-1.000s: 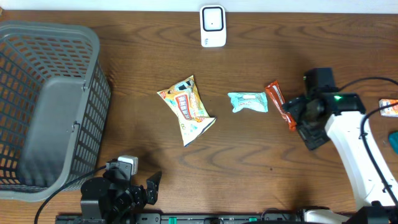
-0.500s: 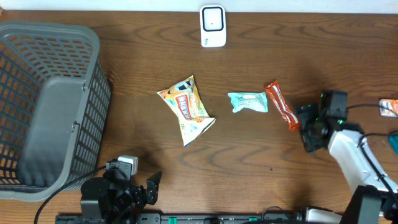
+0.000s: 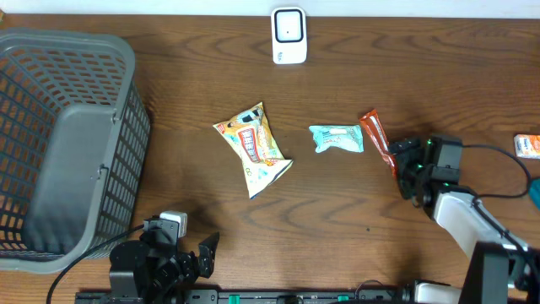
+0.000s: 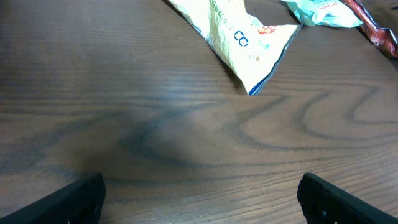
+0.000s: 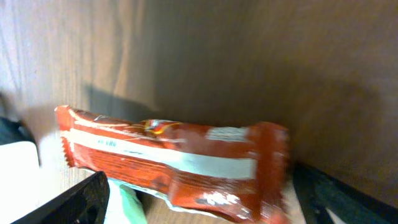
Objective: Scan the item barcode
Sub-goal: 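Grasp the red snack bar and lift it with the right gripper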
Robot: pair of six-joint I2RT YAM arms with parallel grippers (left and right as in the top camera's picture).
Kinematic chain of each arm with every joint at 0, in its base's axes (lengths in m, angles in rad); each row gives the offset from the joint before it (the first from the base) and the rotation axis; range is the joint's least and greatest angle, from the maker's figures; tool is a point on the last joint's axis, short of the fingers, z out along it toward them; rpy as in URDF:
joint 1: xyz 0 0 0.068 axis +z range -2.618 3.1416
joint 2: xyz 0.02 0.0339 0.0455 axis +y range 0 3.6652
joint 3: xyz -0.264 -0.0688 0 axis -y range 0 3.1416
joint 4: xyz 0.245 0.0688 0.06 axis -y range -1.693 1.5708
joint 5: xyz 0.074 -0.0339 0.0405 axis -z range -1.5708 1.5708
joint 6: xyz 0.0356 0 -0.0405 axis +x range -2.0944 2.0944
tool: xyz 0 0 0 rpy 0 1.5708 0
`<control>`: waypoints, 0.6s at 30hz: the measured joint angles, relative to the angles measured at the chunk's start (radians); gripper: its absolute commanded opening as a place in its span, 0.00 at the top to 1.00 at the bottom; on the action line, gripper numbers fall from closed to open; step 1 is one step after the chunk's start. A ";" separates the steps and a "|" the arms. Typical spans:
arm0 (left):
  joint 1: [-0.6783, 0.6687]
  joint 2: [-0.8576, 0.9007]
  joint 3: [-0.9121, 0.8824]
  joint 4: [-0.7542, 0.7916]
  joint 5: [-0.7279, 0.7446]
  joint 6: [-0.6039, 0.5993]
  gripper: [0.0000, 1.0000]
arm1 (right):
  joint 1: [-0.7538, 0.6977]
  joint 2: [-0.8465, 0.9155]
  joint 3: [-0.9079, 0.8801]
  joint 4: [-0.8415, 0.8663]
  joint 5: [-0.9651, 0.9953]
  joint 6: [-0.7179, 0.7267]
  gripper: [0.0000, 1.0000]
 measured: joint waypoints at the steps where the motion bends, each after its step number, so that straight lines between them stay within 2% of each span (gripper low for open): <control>1: 0.000 0.000 0.000 0.000 0.000 0.000 0.01 | 0.008 0.022 0.007 0.022 -0.003 0.002 0.17; 3: 0.000 0.000 0.000 0.000 0.000 0.000 0.01 | 0.018 0.060 0.019 0.052 -0.008 0.009 0.29; 5: 0.000 0.000 0.000 0.000 0.000 0.000 0.01 | 0.021 0.096 0.031 0.075 -0.014 0.016 0.47; 9: 0.000 0.000 0.000 0.000 0.000 0.000 0.01 | 0.021 0.160 0.048 0.097 -0.005 0.019 0.97; 14: 0.000 0.000 0.000 0.000 0.000 0.000 0.01 | 0.018 0.188 0.043 0.179 -0.010 -0.064 0.99; 18: 0.000 0.000 0.000 0.000 0.000 0.000 0.01 | -0.013 0.196 0.011 0.290 -0.105 -0.244 0.99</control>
